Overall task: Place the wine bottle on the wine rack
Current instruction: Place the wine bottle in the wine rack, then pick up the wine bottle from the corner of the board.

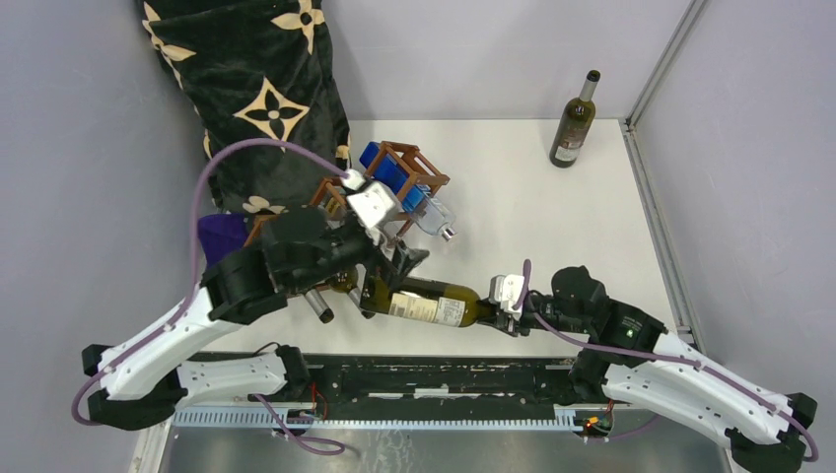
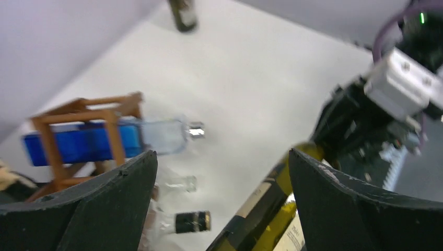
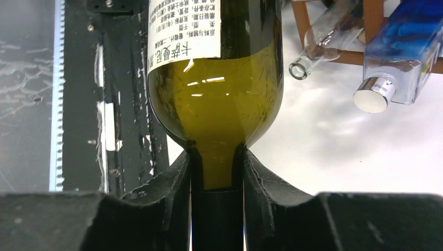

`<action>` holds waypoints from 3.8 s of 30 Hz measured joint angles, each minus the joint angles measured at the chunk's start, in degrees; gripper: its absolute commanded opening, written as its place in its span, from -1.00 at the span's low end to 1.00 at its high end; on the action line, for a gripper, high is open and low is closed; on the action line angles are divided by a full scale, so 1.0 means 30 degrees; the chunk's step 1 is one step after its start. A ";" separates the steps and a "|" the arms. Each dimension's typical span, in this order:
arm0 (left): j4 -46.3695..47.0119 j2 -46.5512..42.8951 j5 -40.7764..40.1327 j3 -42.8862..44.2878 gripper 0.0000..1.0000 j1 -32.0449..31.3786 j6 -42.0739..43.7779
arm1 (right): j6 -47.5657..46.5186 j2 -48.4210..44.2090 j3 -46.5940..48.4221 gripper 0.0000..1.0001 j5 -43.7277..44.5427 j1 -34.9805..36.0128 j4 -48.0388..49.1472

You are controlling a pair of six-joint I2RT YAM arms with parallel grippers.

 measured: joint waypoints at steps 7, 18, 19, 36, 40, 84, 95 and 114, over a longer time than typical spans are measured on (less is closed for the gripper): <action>0.4218 -0.1916 -0.5435 -0.0393 1.00 0.0036 0.0007 | 0.2113 0.2288 0.0044 -1.00 0.1537 0.0000 0.2324; 1.0214 -0.0270 -0.8306 -0.0867 1.00 0.0080 0.3548 | 0.5340 0.5748 0.1603 -1.00 0.3373 0.0000 0.5311; 1.0703 -0.0189 -0.8422 -0.1071 1.00 0.0146 0.3949 | 0.5625 0.5996 0.1902 -1.00 0.3504 0.0000 0.5588; 1.6291 -0.2550 -0.8626 -0.6186 1.00 0.4335 0.5180 | 0.8910 0.9799 0.5027 -1.00 0.6943 0.0000 0.7045; 1.7005 -0.2871 -0.8633 -0.6535 1.00 0.4481 0.5187 | 0.9406 1.0375 0.5683 -1.00 0.7774 -0.0022 0.6441; 1.8979 -0.3257 -0.8765 -0.8145 1.00 0.5049 0.6455 | 1.2786 1.9241 1.2954 -0.30 0.8247 -0.1239 0.4160; 1.9037 -0.3381 -0.8765 -0.8291 1.00 0.5078 0.6462 | 1.3056 1.9628 1.3712 0.75 0.7774 -0.1413 0.6295; 1.9351 -0.3497 -0.8757 -0.8437 1.00 0.5078 0.6477 | 1.2160 1.6706 1.1635 0.96 0.7584 -0.1486 0.8466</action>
